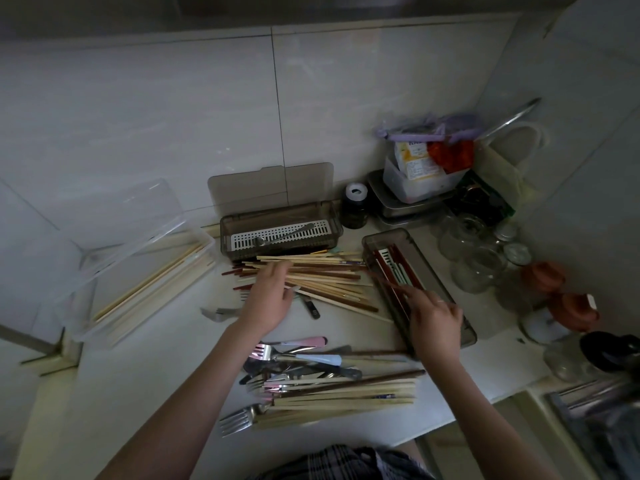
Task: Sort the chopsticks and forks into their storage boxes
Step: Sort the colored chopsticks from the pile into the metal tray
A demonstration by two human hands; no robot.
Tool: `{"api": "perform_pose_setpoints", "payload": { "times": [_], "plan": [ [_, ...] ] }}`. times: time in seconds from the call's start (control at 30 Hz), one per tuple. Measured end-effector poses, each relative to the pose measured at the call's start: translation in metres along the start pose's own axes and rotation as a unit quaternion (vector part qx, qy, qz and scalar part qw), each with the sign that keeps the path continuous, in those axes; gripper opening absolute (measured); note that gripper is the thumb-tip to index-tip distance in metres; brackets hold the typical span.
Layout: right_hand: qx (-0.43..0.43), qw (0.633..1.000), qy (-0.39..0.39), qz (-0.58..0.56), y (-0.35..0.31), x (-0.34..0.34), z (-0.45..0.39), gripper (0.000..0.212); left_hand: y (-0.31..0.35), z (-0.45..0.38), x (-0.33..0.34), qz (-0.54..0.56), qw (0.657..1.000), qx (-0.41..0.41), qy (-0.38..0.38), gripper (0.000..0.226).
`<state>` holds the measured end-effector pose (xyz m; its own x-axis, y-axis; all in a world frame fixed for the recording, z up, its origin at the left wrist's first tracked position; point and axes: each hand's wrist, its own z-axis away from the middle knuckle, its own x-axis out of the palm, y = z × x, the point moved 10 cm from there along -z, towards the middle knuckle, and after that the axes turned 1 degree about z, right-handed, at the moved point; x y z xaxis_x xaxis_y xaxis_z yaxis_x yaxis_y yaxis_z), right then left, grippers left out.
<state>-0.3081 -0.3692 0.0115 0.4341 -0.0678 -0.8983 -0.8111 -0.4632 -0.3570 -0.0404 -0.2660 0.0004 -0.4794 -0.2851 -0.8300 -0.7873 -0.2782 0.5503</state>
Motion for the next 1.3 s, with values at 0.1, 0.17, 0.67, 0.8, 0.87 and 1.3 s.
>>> {"api": "perform_pose_setpoints", "payload": {
  "times": [0.1,0.17,0.67,0.8,0.87,1.3],
  "plan": [
    [0.104,0.992,-0.045,-0.058,0.042,0.008,0.004,0.054,0.006,0.003,0.016,-0.023,0.998,0.037,-0.047,0.031],
    [0.155,0.979,-0.127,-0.038,0.057,0.025,0.011,0.055,0.014,0.005,0.027,-0.039,0.995,0.063,-0.068,0.029],
    [-0.177,0.979,-0.068,-0.076,-0.07,0.035,0.015,0.032,0.029,0.011,0.075,-0.141,0.975,0.105,-0.134,0.044],
    [-0.111,0.968,-0.222,-0.028,-0.073,0.083,-0.005,0.055,0.031,0.002,0.07,-0.15,0.976,0.103,-0.12,0.054],
    [-0.11,0.957,-0.27,0.007,-0.074,0.099,-0.01,0.059,0.024,0.001,0.074,-0.167,0.972,0.081,-0.143,0.067],
    [-0.084,0.952,-0.293,-0.036,-0.074,0.117,-0.004,0.054,0.022,0.007,0.071,-0.237,0.956,0.084,-0.153,0.06]
  ]
}}
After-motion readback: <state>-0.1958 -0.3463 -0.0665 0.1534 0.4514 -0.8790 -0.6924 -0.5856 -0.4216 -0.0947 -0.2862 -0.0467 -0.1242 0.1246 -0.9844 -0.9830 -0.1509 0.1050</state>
